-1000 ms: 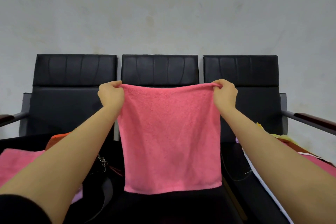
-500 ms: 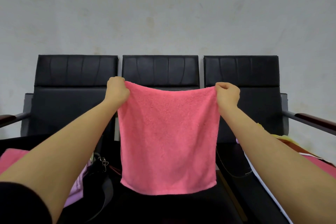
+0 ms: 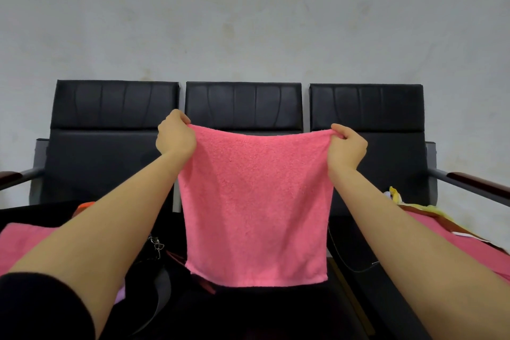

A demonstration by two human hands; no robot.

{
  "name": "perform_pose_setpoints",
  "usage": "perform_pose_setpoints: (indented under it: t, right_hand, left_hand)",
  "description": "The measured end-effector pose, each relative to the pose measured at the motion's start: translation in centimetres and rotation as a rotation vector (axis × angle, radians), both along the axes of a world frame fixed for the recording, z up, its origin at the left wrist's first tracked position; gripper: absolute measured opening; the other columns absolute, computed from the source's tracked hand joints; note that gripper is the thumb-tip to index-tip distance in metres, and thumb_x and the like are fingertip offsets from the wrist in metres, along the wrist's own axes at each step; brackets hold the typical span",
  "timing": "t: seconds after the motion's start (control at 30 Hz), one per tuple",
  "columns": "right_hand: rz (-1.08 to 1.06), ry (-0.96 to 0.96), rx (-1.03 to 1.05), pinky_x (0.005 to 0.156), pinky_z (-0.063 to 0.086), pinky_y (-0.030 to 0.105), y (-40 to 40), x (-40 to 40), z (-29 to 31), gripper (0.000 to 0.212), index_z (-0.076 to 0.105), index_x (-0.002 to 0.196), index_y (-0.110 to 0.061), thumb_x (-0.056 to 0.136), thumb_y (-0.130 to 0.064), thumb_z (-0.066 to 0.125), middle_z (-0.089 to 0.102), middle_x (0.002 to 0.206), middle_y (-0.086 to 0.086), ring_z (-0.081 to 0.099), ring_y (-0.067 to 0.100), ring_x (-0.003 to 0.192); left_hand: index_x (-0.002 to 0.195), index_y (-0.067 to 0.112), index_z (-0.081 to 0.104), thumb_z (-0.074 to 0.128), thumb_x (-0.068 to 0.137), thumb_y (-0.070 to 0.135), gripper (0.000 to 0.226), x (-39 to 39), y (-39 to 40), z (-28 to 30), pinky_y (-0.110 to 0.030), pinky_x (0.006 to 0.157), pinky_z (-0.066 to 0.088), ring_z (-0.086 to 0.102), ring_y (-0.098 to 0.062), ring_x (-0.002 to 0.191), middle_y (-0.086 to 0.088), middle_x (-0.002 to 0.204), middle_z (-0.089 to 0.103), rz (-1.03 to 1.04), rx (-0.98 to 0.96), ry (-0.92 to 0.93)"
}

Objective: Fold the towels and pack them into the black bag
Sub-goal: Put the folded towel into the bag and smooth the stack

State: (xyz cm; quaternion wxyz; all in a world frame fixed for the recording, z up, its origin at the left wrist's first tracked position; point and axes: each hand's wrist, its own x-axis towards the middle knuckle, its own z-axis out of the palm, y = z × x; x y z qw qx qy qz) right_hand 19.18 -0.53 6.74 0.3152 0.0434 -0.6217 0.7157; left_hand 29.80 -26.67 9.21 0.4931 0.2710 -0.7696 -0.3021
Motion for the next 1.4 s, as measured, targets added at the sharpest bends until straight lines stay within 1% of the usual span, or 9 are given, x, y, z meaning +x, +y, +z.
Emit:
perform_pose_setpoints:
  t: [0.23,0.3,0.37,0.47,0.57,0.73,1.03,1.23,1.4]
  right_hand:
    - [-0.213,0.035,0.49,0.098,0.04,0.039,0.3,-0.8,-0.9,0.045,0.059,0.126,-0.008,0.088,0.008,0.041,0.056,0.122,0.014,0.054,0.034,0.11]
    - [-0.275,0.034,0.63,0.097,0.035,0.038,0.5,-0.6,-0.9,0.043,0.058,0.126,-0.006,0.089,0.007,0.04,0.054,0.121,0.016,0.054,0.035,0.103]
    - [-0.317,0.032,0.75,0.095,0.033,0.038,0.7,-0.3,-0.9,0.041,0.057,0.125,-0.004,0.089,0.007,0.039,0.052,0.121,0.017,0.053,0.037,0.1]
    - [-0.38,0.038,0.901,0.09,0.032,0.036,0.7,-0.5,-0.6,0.031,0.061,0.112,-0.004,0.089,0.005,0.042,0.055,0.114,0.015,0.055,0.032,0.094]
    - [-0.492,0.054,1.013,0.084,0.031,0.036,0.9,-0.8,-0.6,0.021,0.065,0.095,-0.008,0.088,0.001,0.048,0.057,0.099,0.011,0.055,0.028,0.088]
    - [-0.527,0.128,1.086,0.087,0.03,0.036,0.9,-0.6,-1.0,0.019,0.058,0.095,-0.01,0.084,0.004,0.05,0.056,0.099,0.008,0.052,0.026,0.09]
    - [-0.478,0.138,1.297,0.083,0.037,0.034,1.0,0.4,-0.7,0.017,0.062,0.097,-0.004,0.088,0.003,0.049,0.052,0.109,0.014,0.05,0.028,0.097]
    - [-0.439,0.145,1.232,0.074,0.035,0.032,1.3,0.8,0.0,0.016,0.062,0.093,-0.001,0.088,0.006,0.049,0.053,0.107,0.015,0.051,0.028,0.094]
    - [-0.386,0.117,1.13,0.068,0.034,0.031,1.4,0.7,0.0,0.013,0.06,0.091,-0.002,0.089,0.006,0.049,0.054,0.103,0.014,0.045,0.023,0.081]
  left_hand:
    - [0.119,0.003,0.062,0.04,0.084,-0.007,0.043,-0.9,-1.0,0.3,-0.044,0.103,0.041,0.053,-0.033,0.116,-0.016,0.13,0.055,-0.123,0.05,-0.056]
    - [0.095,0.009,0.065,0.041,0.083,-0.006,0.03,-0.9,-1.2,0.0,-0.04,0.1,0.043,0.054,-0.034,0.109,-0.02,0.131,0.052,-0.127,-0.017,-0.111]
    - [0.069,0.017,0.046,0.041,0.081,-0.007,0.027,-0.7,-1.1,-0.2,-0.041,0.093,0.043,0.051,-0.037,0.106,-0.025,0.126,0.05,-0.102,-0.105,-0.185]
    - [0.062,0.007,0.04,0.04,0.078,-0.01,0.024,-0.4,-1.1,-0.4,-0.049,0.082,0.044,0.049,-0.043,0.099,-0.033,0.109,0.052,-0.04,-0.221,-0.26]
    - [0.086,-0.003,0.063,0.043,0.08,-0.01,0.022,-0.2,-1.4,-0.6,-0.047,0.079,0.048,0.054,-0.042,0.09,-0.026,0.106,0.055,0.045,-0.293,-0.277]
    - [0.084,0.001,0.061,0.049,0.085,-0.005,0.014,0.5,-1.2,-1.1,-0.039,0.081,0.039,0.055,-0.035,0.092,-0.016,0.096,0.054,0.188,-0.437,-0.372]
    - [0.057,0.012,0.036,0.046,0.076,-0.011,0.032,1.1,-1.9,-1.2,-0.035,0.068,0.031,0.044,-0.029,0.064,-0.003,0.057,0.039,0.172,-0.514,-0.402]
    - [0.053,0.011,0.033,0.046,0.071,-0.014,0.034,1.3,-1.9,-0.6,-0.036,0.068,0.032,0.043,-0.03,0.061,-0.005,0.054,0.038,0.153,-0.548,-0.375]
    - [0.065,0.008,0.043,0.048,0.078,-0.01,0.023,1.1,-2.0,-1.1,-0.035,0.07,0.031,0.054,-0.034,0.075,-0.011,0.072,0.05,0.172,-0.528,-0.343]
